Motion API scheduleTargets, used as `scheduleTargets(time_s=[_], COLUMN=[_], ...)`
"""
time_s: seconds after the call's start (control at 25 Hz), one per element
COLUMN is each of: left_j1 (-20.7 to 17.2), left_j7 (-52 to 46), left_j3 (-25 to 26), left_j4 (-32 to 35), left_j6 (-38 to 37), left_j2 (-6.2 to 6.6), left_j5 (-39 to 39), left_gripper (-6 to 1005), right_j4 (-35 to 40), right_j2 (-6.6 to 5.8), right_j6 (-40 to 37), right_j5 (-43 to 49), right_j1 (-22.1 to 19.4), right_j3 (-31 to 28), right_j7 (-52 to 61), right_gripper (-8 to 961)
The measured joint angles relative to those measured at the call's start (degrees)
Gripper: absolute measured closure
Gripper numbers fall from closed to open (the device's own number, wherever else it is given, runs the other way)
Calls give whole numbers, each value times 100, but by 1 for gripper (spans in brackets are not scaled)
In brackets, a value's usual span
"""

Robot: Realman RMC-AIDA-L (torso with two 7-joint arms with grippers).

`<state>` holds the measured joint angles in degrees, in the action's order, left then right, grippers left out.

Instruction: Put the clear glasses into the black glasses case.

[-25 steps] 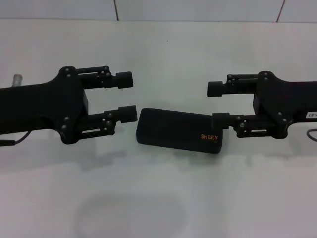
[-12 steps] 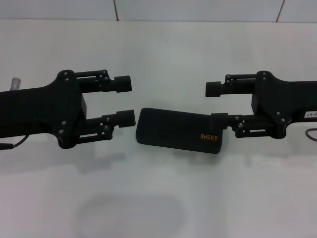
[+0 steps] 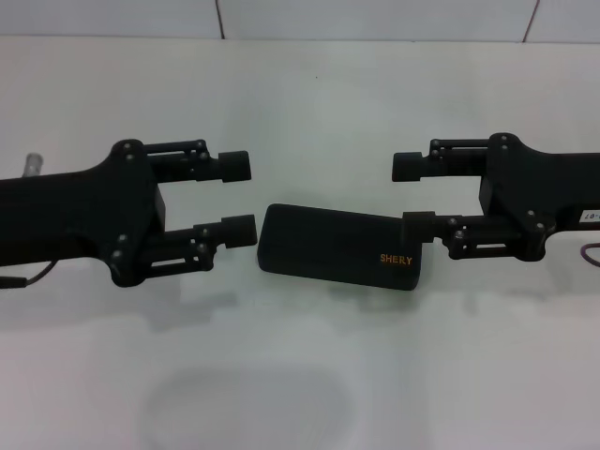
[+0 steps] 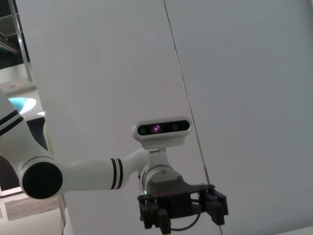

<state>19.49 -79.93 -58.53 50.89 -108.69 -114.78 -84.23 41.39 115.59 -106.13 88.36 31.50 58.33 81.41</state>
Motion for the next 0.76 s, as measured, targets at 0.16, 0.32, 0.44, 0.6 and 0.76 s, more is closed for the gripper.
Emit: scheduleTargets(time_s=[0.16,0.32,0.44,0.6,0.76], left_j1=[-28,-14,1,4,2], left_j7=[14,15,16,18,20], left_j3=[0,0,0,0,0], left_j4=[-1,-1,-1,0,0], left_j6=[11,21,28,31,39], left_j2=[-26,-33,-35,-36,-36], left_j5=[-101,-135,-141,-146,-156], left_gripper=[396,396,396,396,396], right_j4=[0,-7,-8,-9,-9], right_j2=[12,6,6,7,7], right_j6=[-17,-27,-30,-31,-31], right_j5=[-6,-6,-6,-6,-6], right_j1=[-30,-34,-34,-33,-24], right_j3=[-8,-8,-7,-6,-6], right_j7=[7,13,14,15,7], right_gripper=[302,302,302,302,302])
